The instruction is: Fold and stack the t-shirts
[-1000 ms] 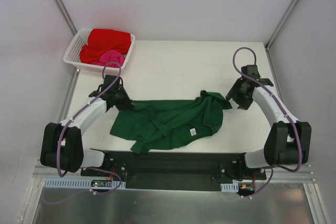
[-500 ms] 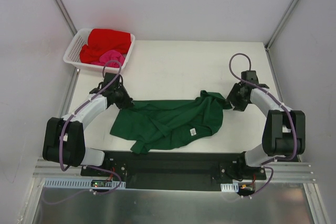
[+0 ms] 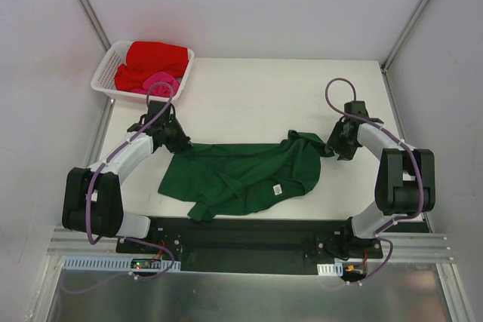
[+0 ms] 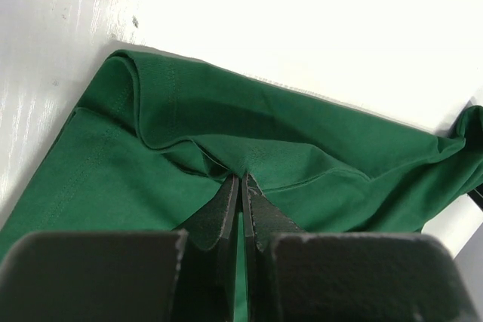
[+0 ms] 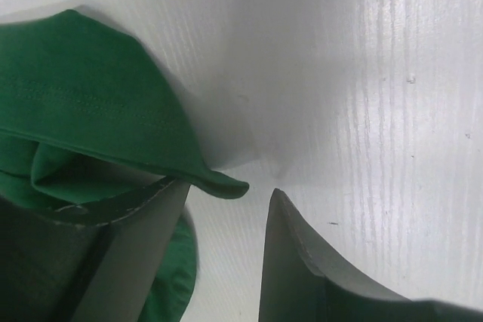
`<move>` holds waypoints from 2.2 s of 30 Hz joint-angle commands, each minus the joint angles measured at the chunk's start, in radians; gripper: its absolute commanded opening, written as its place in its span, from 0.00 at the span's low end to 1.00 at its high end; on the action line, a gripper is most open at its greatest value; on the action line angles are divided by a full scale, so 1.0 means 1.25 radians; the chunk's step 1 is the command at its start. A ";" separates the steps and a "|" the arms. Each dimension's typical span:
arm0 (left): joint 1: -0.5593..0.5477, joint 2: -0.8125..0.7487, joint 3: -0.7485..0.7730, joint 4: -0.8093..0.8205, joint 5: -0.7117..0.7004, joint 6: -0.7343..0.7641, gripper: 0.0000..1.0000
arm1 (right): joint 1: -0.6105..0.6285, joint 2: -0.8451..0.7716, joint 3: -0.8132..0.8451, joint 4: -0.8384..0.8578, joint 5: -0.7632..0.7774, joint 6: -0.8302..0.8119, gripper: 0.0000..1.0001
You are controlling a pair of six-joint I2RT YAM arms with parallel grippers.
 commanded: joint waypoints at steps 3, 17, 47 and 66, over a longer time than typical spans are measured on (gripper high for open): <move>0.010 -0.012 0.026 -0.012 -0.001 0.012 0.00 | 0.002 0.035 0.046 0.020 -0.041 -0.028 0.49; 0.035 -0.003 0.079 -0.030 0.020 0.043 0.00 | 0.006 0.069 0.115 0.036 -0.039 -0.084 0.01; 0.075 0.130 1.049 -0.092 0.024 -0.090 0.00 | 0.021 -0.097 1.143 -0.069 -0.115 -0.266 0.01; 0.084 -0.182 0.996 -0.157 0.052 -0.034 0.00 | 0.022 -0.345 1.100 -0.161 -0.289 -0.234 0.01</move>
